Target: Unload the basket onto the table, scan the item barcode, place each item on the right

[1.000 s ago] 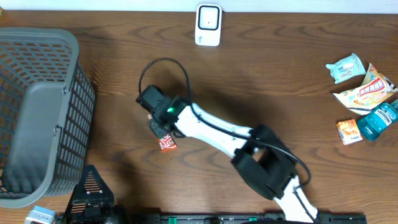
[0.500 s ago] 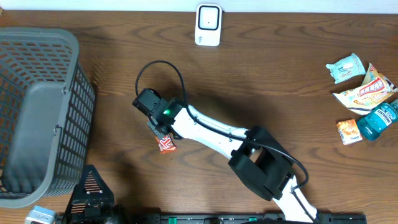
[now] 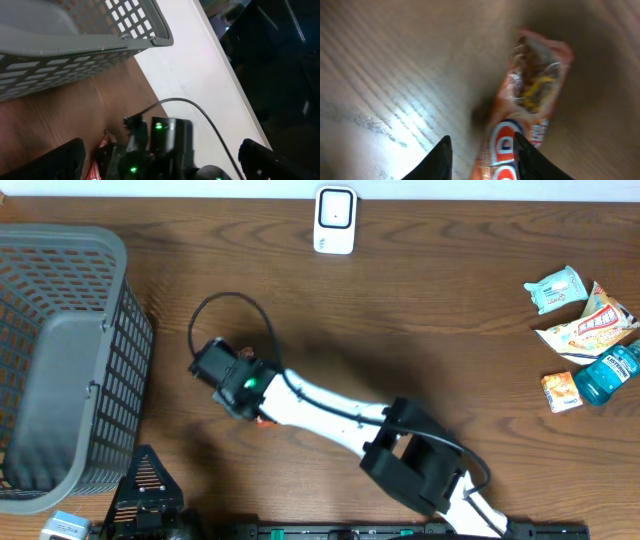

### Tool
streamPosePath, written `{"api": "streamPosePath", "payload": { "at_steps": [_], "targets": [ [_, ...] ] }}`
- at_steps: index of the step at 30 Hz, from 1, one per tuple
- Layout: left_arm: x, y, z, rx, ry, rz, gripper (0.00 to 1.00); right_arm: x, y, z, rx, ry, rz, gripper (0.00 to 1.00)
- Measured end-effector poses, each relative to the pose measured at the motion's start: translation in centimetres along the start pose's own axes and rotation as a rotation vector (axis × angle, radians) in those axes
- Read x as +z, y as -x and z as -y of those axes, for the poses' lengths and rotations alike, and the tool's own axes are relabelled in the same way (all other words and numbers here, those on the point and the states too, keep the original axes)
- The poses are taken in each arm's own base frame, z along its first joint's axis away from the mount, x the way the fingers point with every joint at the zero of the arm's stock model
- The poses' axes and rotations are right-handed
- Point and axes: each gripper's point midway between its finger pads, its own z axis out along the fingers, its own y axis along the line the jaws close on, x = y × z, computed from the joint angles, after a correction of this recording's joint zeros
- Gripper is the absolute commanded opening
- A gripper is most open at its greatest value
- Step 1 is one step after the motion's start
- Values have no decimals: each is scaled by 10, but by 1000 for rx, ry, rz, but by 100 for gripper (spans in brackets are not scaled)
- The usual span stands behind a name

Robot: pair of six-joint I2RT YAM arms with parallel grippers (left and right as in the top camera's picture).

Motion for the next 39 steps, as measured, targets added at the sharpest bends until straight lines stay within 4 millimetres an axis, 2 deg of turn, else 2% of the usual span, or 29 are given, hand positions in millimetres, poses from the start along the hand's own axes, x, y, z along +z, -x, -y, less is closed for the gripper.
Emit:
{"api": "streamPosePath", "payload": {
  "at_steps": [3,5,6,14,20,22,24,26,31,36,39],
  "targets": [
    [0,0,0,0,0,0,98,12,-10,-5,-33,-42,-17,29],
    [0,0,0,0,0,0,98,27,-21,1,-42,-94,-45,26],
    [0,0,0,0,0,1,98,28,-20,3,-36,-113,-38,25],
    [0,0,0,0,0,0,97,28,-22,45,-21,-364,-30,24],
    [0,0,0,0,1,0,98,28,-26,62,-34,-466,-37,8],
    [0,0,0,0,1,0,98,27,-30,65,-37,-480,-52,7],
    [0,0,0,0,1,0,98,26,-35,68,-42,-492,-71,12],
    [0,0,0,0,1,0,98,23,-37,72,-42,-505,-89,31],
    [0,0,0,0,1,0,98,18,-30,82,-5,-512,-93,52],
    [0,0,0,0,0,1,98,17,-28,89,42,-508,-94,59],
    [0,0,0,0,1,0,98,19,-28,91,76,-472,-105,48]
  ]
}}
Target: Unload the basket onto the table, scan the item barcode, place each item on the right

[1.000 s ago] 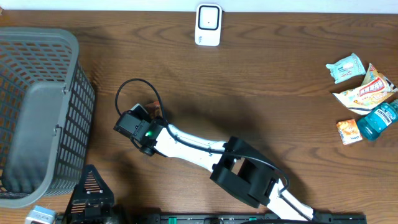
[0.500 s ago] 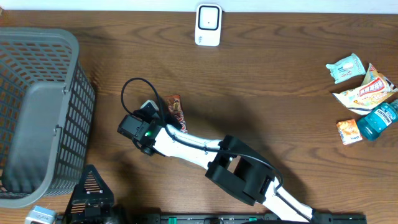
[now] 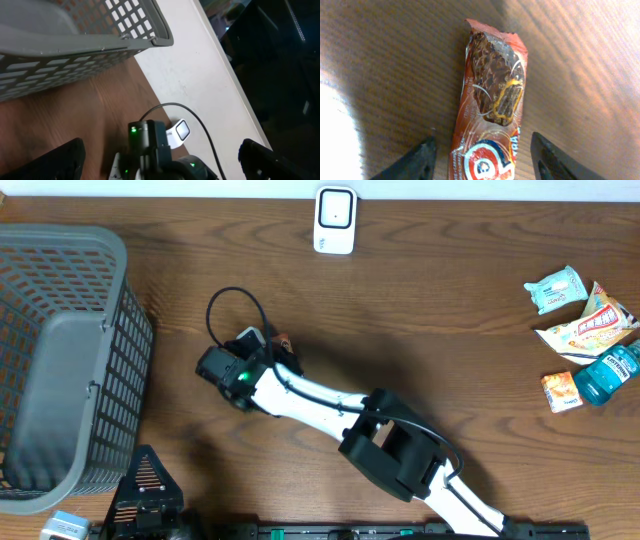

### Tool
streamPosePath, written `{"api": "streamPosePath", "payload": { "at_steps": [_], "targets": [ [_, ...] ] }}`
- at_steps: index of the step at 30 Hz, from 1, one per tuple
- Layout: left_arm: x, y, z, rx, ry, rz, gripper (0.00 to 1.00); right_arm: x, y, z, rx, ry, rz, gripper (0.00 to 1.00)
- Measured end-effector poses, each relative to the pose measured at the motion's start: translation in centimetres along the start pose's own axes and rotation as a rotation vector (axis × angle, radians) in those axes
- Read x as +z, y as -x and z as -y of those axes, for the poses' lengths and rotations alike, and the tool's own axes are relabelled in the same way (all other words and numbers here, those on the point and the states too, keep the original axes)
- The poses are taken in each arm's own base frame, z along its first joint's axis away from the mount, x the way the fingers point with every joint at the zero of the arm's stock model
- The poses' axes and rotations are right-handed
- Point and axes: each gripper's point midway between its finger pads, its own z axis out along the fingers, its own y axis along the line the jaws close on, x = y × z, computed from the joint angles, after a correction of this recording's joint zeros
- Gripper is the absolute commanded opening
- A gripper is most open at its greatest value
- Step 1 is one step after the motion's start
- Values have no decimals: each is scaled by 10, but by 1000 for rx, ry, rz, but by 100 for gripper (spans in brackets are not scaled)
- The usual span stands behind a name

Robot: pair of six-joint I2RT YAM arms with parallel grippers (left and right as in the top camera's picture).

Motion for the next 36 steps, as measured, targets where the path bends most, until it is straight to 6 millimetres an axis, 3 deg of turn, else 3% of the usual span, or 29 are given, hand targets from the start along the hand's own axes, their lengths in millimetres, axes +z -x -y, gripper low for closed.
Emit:
{"api": "streamPosePath", "payload": {
  "at_steps": [9,17,23,27,31,34,36],
  "targets": [
    [0,0,0,0,0,0,98,13,-4,14,116,52,-60,37],
    [0,0,0,0,0,-1,98,16,-24,24,141,22,-117,2],
    [0,0,0,0,-1,0,98,14,-26,22,130,71,-154,1],
    [0,0,0,0,0,0,98,0,-9,-6,92,378,-205,1],
    [0,0,0,0,0,0,98,-45,13,-42,16,854,-203,1],
    [0,0,0,0,0,0,98,-73,19,-46,-20,1146,-188,1],
    [0,0,0,0,0,0,98,-75,18,-41,-18,1242,-177,2]
  ]
}}
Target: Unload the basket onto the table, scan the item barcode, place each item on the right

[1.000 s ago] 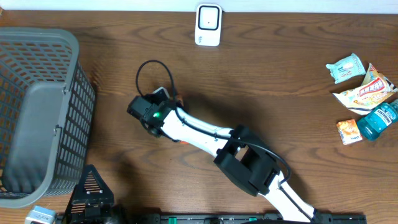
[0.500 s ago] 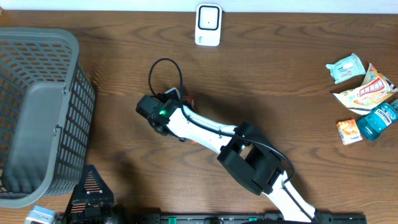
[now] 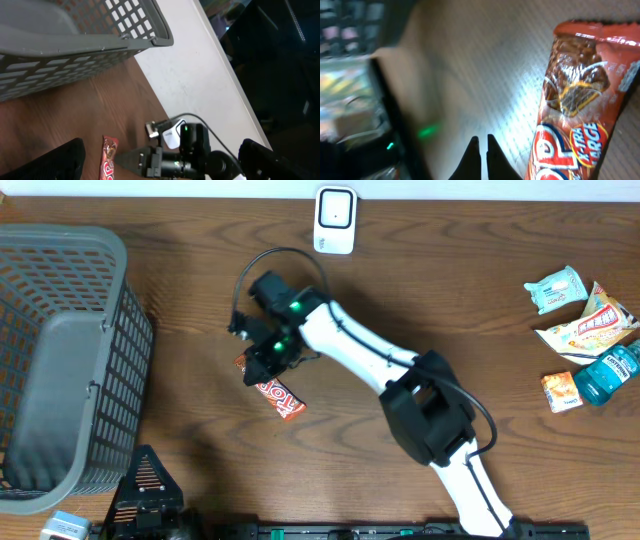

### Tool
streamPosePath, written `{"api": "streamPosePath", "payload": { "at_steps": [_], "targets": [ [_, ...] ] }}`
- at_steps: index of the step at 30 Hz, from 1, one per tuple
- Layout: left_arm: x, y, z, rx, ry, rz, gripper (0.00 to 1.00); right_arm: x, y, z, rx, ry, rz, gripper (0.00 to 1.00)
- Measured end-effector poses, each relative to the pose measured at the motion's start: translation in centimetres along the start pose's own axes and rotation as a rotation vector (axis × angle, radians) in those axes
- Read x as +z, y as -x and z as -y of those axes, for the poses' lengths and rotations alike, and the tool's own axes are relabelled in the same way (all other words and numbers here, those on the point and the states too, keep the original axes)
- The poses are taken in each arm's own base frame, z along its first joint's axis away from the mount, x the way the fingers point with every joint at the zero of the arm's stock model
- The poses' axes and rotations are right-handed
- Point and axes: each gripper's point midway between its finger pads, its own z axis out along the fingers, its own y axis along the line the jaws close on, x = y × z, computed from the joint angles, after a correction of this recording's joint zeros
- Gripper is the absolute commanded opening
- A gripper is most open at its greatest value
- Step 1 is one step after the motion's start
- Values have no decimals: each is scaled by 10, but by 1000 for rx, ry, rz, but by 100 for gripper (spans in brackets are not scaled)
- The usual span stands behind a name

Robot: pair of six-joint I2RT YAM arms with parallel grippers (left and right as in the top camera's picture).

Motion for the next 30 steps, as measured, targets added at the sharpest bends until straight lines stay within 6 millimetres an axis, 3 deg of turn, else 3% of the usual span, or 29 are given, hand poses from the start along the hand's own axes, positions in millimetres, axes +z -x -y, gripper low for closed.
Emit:
{"api": "streamPosePath", "payload": {
  "at_steps": [1,4,5,8,12,13,14,21,24,25,30],
  "targets": [
    [0,0,0,0,0,1,98,-2,-1,3,-2,41,7,3],
    [0,0,0,0,0,0,98,-4,-15,22,27,73,-4,25],
    [0,0,0,0,0,0,98,-4,-21,29,46,63,-18,45],
    [0,0,0,0,0,0,98,1,-35,38,55,31,-60,56],
    [0,0,0,0,0,0,98,10,-36,34,1,-25,-77,70],
    [0,0,0,0,0,0,98,12,-37,33,-8,-57,-83,89],
    [0,0,0,0,0,0,98,12,-36,32,-15,-100,-85,99],
    [0,0,0,0,0,0,98,15,-20,26,-105,-380,-33,99],
    [0,0,0,0,0,0,98,24,-12,20,-152,-429,-3,52],
    [0,0,0,0,1,0,98,26,-11,18,-172,-445,3,46],
    [0,0,0,0,0,0,98,31,-11,19,-221,-603,7,52]
  ]
}}
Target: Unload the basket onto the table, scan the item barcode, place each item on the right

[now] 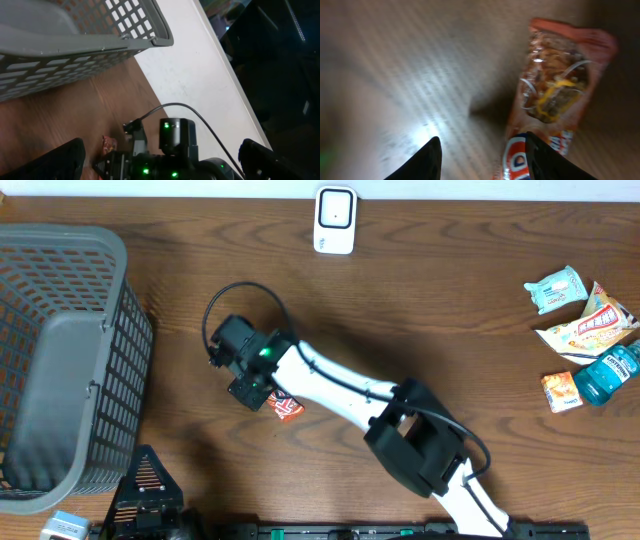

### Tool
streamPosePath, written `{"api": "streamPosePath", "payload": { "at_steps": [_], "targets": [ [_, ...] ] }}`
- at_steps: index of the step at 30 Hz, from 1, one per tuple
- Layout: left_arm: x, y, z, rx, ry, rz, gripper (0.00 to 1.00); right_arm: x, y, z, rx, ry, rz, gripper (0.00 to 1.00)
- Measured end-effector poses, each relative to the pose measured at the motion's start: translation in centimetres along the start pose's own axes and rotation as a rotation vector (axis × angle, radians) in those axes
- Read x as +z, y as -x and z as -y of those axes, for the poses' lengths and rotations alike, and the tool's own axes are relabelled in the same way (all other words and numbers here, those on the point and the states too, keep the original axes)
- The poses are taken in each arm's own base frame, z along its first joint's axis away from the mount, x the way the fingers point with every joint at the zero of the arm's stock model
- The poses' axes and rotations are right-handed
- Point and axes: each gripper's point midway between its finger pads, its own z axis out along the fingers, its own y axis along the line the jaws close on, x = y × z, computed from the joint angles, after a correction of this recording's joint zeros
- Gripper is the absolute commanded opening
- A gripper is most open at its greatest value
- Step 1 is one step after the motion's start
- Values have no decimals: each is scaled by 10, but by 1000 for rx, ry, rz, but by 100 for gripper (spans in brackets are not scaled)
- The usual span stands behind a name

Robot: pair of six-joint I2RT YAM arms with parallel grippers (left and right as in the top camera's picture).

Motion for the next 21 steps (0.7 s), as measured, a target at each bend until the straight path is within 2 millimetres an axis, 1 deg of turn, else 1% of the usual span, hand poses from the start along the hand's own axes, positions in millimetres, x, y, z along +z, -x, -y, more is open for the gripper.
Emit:
{"api": "streamPosePath", "payload": {
  "at_steps": [1,3,5,6,7,9,10,12,13,16,21],
  "targets": [
    [0,0,0,0,0,0,97,0,-1,3,0,-55,-4,54],
    [0,0,0,0,0,0,98,2,-6,9,14,-155,-18,63],
    [0,0,0,0,0,0,98,6,-13,14,20,-228,-42,64],
    [0,0,0,0,0,0,98,9,-17,15,19,-252,-55,61],
    [0,0,0,0,0,0,98,14,-21,17,25,-272,-67,56],
    [0,0,0,0,0,1,98,14,-19,20,29,-296,-59,49],
    [0,0,0,0,1,2,98,15,-18,21,34,-305,-59,43],
    [0,0,0,0,2,1,98,17,-16,24,43,-321,-55,5],
    [0,0,0,0,2,1,98,19,-16,25,45,-329,-56,1],
    [0,0,0,0,1,2,98,20,-19,27,47,-335,-79,1],
    [0,0,0,0,1,2,98,14,-34,30,87,-255,-166,1]
  ]
}}
